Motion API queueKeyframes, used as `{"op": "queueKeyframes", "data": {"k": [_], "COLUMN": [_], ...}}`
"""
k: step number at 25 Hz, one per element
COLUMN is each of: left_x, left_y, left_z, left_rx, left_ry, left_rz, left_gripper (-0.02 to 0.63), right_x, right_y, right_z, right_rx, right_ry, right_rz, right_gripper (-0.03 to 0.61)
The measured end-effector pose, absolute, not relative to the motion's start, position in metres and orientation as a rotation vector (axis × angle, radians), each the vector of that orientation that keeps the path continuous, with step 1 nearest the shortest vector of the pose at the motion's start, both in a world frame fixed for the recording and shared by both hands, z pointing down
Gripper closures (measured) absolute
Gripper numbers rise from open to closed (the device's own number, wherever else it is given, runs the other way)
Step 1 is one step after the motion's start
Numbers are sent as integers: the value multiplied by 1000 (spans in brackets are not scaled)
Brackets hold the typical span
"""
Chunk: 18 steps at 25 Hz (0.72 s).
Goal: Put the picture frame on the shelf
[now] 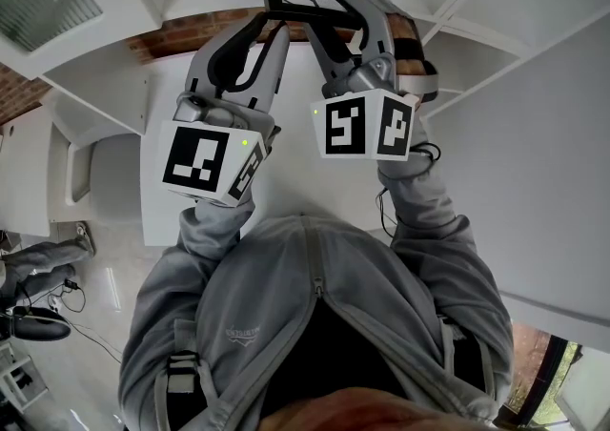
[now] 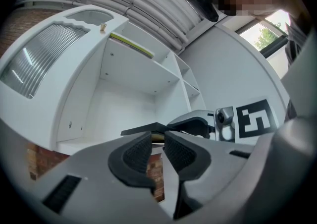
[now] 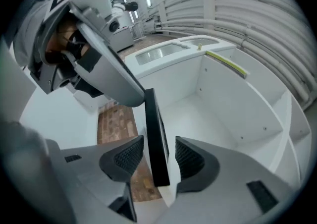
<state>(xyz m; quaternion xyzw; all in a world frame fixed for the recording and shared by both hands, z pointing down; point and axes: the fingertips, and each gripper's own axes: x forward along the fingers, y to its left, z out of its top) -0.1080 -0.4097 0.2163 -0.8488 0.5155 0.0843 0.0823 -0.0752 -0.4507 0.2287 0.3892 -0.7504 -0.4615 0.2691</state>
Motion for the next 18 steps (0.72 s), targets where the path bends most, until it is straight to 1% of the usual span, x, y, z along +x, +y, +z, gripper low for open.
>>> {"op": "queueKeyframes", "data": {"k": [4, 10, 11, 13, 14, 18], "left_x": [-111, -112, -113, -113, -113, -113], "left_y": [-411, -413, -414, -416, -417, -426], "left_z": [216, 219, 220, 223, 224, 226], "left_rx": [-2529, -2528, -2527, -2527, -2527, -2517], "left_ry": [1545, 1563, 1569, 1577, 1580, 1594], "left_rz": [257, 245, 241, 231, 227, 194], "left_gripper": [528, 528, 528, 528, 528, 528], "right_x": [-53, -20, -19, -19, -19, -20], "right_y": [-445, -436, -435, -434, -435, -442], "right_z": [233, 230, 229, 226, 225, 223], "right_rx": [1082, 1102, 1090, 1076, 1074, 1114], "right_ry": [-2300, -2758, -2821, -2912, -2943, -3001], "right_rz": [-989, -552, -486, -386, -348, -274], "right_gripper": [353, 356, 382, 461, 480, 493]}}
